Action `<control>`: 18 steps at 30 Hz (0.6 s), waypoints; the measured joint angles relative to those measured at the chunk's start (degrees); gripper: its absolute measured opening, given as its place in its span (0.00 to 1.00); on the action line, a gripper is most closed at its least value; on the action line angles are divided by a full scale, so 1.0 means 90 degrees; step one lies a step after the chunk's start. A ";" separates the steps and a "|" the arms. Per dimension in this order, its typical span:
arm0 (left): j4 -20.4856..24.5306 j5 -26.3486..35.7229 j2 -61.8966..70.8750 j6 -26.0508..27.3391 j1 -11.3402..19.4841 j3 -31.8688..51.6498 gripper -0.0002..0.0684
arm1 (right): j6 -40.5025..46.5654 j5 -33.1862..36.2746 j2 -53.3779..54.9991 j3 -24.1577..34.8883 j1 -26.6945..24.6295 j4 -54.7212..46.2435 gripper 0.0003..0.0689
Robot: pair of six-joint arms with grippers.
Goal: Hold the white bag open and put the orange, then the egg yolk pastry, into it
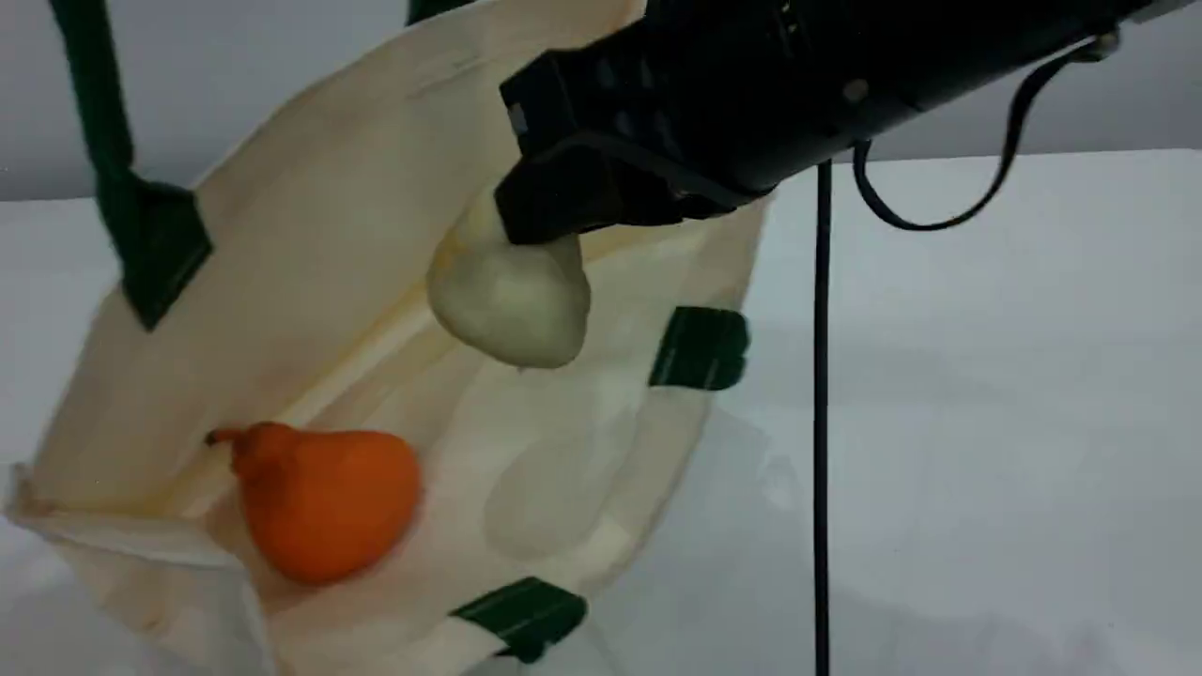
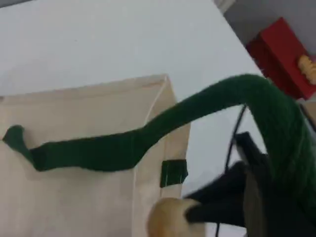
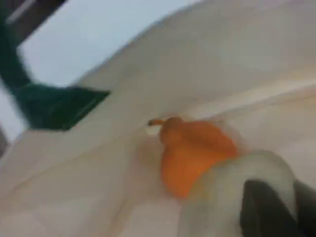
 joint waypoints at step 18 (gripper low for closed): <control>-0.0446 0.0238 0.0000 0.0142 0.0000 0.0000 0.11 | 0.0328 -0.0575 0.1912 -0.1268 0.0000 -0.0006 0.06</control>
